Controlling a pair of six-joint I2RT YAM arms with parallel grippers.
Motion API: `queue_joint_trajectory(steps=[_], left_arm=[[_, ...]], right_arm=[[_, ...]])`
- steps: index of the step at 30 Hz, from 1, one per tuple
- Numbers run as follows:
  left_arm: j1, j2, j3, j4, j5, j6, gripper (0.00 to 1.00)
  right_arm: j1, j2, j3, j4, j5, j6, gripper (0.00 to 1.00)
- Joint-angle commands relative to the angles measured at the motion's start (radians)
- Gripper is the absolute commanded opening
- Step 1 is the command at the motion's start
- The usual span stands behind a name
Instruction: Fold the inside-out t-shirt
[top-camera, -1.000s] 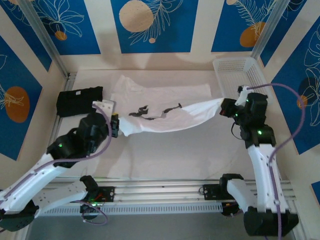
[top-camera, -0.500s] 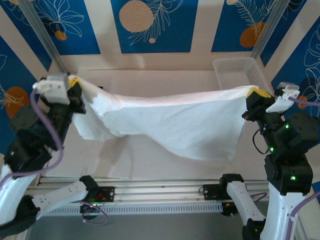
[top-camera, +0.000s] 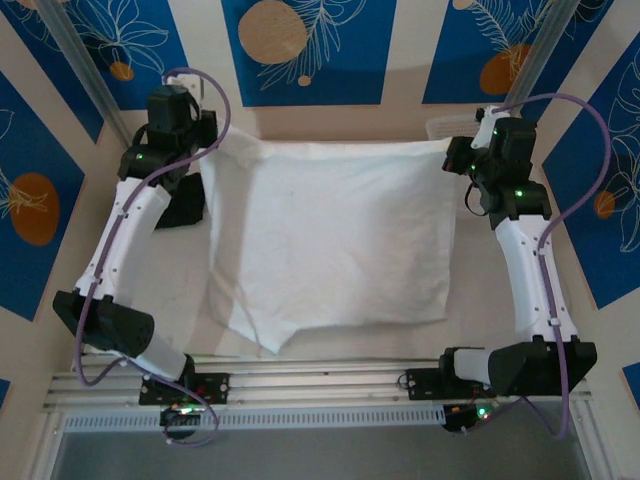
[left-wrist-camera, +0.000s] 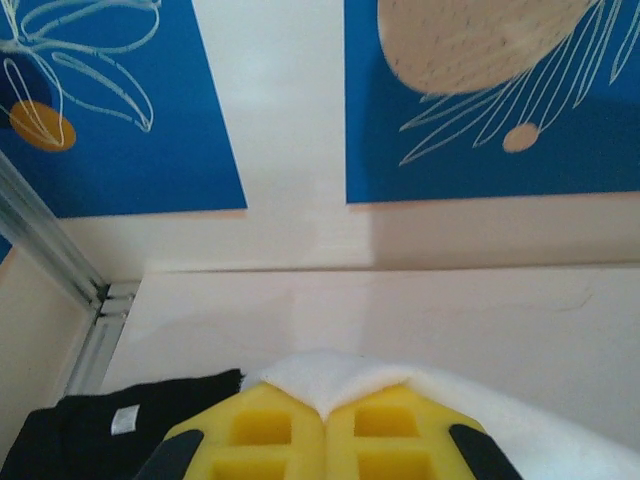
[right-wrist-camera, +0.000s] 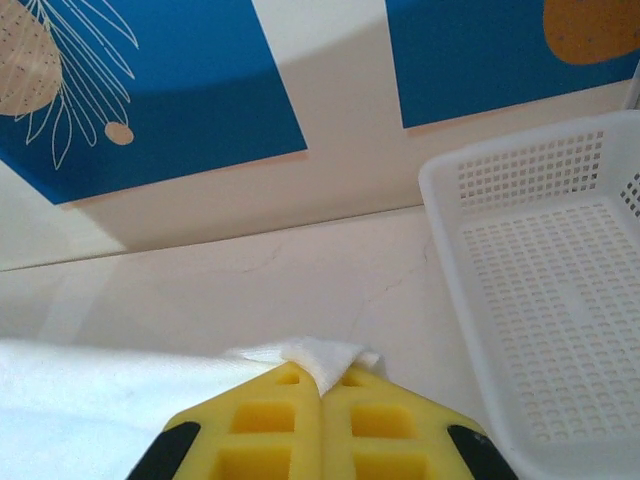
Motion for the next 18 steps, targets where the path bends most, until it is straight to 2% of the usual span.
queue_joint_trajectory(steps=[1, 9, 18], left_arm=[[0.014, -0.085, 0.072, 0.035, 0.044, -0.013, 0.0], [0.014, -0.362, -0.099, 0.077, 0.093, -0.032, 0.0], [0.014, -0.701, -0.239, 0.223, 0.288, -0.083, 0.0]], right_arm=[[0.003, -0.066, 0.086, 0.043, -0.013, -0.045, 0.0], [0.004, -0.241, 0.073, -0.023, -0.009, -0.056, 0.0], [0.005, -0.49, 0.142, -0.127, 0.033, -0.057, 0.0]])
